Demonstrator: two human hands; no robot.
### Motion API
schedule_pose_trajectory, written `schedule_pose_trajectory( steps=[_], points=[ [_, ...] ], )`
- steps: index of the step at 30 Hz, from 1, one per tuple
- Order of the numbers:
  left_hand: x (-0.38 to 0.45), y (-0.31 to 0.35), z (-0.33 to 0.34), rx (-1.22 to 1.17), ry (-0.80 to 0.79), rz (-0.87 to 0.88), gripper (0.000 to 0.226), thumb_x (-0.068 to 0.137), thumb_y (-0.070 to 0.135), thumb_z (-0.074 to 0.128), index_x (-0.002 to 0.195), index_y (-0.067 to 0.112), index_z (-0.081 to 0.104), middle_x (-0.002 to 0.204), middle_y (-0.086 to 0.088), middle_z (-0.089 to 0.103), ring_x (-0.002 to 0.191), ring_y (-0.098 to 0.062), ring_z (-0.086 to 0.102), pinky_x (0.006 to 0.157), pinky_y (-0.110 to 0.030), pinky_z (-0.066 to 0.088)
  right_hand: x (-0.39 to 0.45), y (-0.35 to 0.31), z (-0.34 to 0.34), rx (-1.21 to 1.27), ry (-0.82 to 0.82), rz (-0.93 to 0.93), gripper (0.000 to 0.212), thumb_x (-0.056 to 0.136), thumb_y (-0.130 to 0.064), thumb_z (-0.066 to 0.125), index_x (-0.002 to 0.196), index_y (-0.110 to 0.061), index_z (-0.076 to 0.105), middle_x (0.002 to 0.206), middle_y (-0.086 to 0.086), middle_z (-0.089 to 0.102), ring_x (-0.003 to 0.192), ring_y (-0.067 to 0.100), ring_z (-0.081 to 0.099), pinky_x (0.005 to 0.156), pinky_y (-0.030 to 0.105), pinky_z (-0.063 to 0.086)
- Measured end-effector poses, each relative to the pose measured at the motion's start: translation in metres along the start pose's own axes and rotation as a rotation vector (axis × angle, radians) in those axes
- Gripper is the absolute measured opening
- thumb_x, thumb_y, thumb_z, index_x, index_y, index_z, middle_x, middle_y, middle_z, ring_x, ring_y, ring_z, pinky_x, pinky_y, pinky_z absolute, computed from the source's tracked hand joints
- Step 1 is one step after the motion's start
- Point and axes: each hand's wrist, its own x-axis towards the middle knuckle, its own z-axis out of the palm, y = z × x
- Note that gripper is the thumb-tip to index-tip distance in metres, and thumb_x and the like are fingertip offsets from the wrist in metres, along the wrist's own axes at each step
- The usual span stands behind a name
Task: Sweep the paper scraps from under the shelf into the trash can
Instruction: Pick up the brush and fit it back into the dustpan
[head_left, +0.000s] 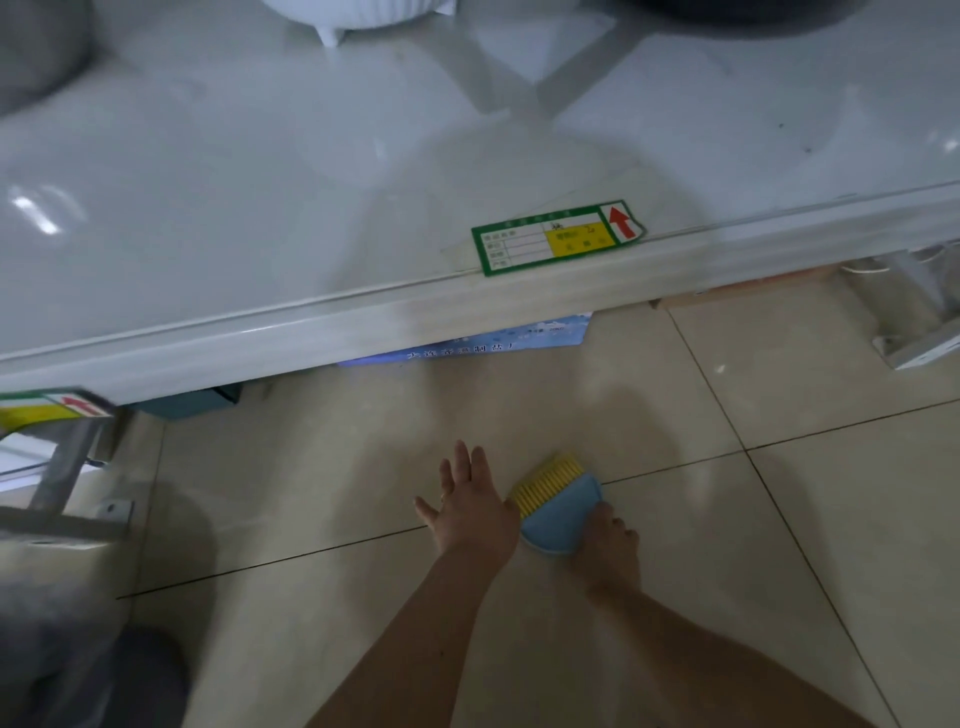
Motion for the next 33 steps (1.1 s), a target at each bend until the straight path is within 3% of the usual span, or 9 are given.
schedule_pose_trajectory(
  steps=[3, 7, 13, 15, 17, 22, 27, 30, 33],
  points=[
    [-0.007, -0.005, -0.014, -0.027, 0.038, -0.008, 0.072, 0.095, 0.033, 0.043, 0.151, 0.021, 0.000, 0.160, 0.005, -0.014, 0.149, -0.020, -0.003, 0.116, -0.060, 0.005, -0.006, -0.028, -0.010, 0.036, 0.009, -0.067, 0.049, 0.093, -0.011, 0.037, 0.140, 0.000, 0.026, 0.143, 0.015, 0.037, 0.127, 0.030, 0.041, 0.106, 0.033, 0.029],
    [-0.022, -0.017, -0.039, -0.086, 0.108, -0.018, 0.070, 0.094, 0.029, 0.043, 0.150, 0.020, 0.003, 0.160, 0.004, -0.011, 0.149, -0.020, -0.003, 0.115, -0.060, 0.006, -0.023, -0.072, -0.026, 0.220, 0.137, -0.257, 0.045, 0.074, -0.008, 0.061, 0.115, 0.007, 0.049, 0.111, 0.026, 0.060, 0.100, 0.039, 0.063, 0.085, 0.039, 0.049],
    [-0.059, -0.053, -0.093, -0.122, 0.226, -0.088, 0.067, 0.095, 0.026, 0.041, 0.150, 0.019, 0.004, 0.160, 0.006, -0.010, 0.149, -0.019, -0.002, 0.115, -0.061, 0.007, -0.083, -0.145, -0.057, 0.416, 0.044, -0.318, 0.035, 0.078, -0.016, 0.068, 0.105, -0.007, 0.047, 0.115, 0.018, 0.063, 0.107, 0.032, 0.061, 0.082, 0.034, 0.045],
    [-0.076, -0.071, -0.111, -0.154, 0.279, -0.122, 0.067, 0.093, 0.024, 0.043, 0.150, 0.020, 0.007, 0.160, 0.007, -0.007, 0.149, -0.018, 0.000, 0.115, -0.060, 0.008, -0.107, -0.165, -0.062, 0.454, 0.026, -0.376, 0.031, 0.080, -0.016, 0.067, 0.098, -0.015, 0.042, 0.117, 0.016, 0.064, 0.108, 0.030, 0.061, 0.074, 0.029, 0.042],
    [-0.094, -0.091, -0.128, -0.189, 0.334, -0.147, 0.068, 0.091, 0.022, 0.045, 0.149, 0.020, 0.010, 0.160, 0.007, -0.004, 0.148, -0.018, 0.002, 0.115, -0.061, 0.009, -0.130, -0.183, -0.061, 0.473, -0.004, -0.411, 0.031, 0.081, -0.019, 0.066, 0.105, -0.010, 0.049, 0.117, 0.014, 0.064, 0.108, 0.028, 0.061, 0.066, 0.022, 0.035],
    [-0.148, -0.143, -0.161, -0.226, 0.430, -0.216, 0.067, 0.093, 0.022, 0.043, 0.150, 0.021, 0.007, 0.160, 0.006, -0.005, 0.149, -0.017, -0.001, 0.115, -0.061, 0.007, -0.196, -0.227, -0.052, 0.453, -0.109, -0.514, 0.040, 0.081, -0.026, 0.067, 0.110, -0.006, 0.049, 0.120, 0.014, 0.062, 0.111, 0.029, 0.060, 0.078, 0.027, 0.044],
    [-0.199, -0.193, -0.188, -0.268, 0.524, -0.291, 0.067, 0.092, 0.024, 0.043, 0.150, 0.021, 0.009, 0.160, 0.004, -0.005, 0.149, -0.017, -0.002, 0.116, -0.061, 0.007, -0.260, -0.266, -0.046, 0.416, -0.138, -0.643, 0.029, 0.084, -0.025, 0.065, 0.084, -0.020, 0.035, 0.119, 0.014, 0.061, 0.111, 0.029, 0.059, 0.085, 0.029, 0.045],
    [-0.225, -0.218, -0.205, -0.290, 0.592, -0.328, 0.064, 0.092, 0.023, 0.042, 0.149, 0.021, 0.012, 0.160, 0.006, -0.003, 0.148, -0.017, 0.001, 0.115, -0.062, 0.008, -0.292, -0.288, -0.042, 0.404, -0.156, -0.717, 0.023, 0.089, -0.019, 0.060, 0.100, -0.013, 0.041, 0.115, 0.012, 0.052, 0.096, 0.020, 0.050, 0.083, 0.024, 0.041],
    [-0.248, -0.238, -0.222, -0.285, 0.644, -0.359, 0.064, 0.093, 0.024, 0.040, 0.149, 0.021, 0.010, 0.160, 0.005, -0.003, 0.148, -0.017, 0.001, 0.116, -0.061, 0.008, -0.320, -0.307, -0.044, 0.413, -0.173, -0.764, 0.034, 0.090, -0.022, 0.059, 0.118, -0.007, 0.046, 0.121, 0.011, 0.055, 0.092, 0.016, 0.046, 0.077, 0.018, 0.035]
  ],
)
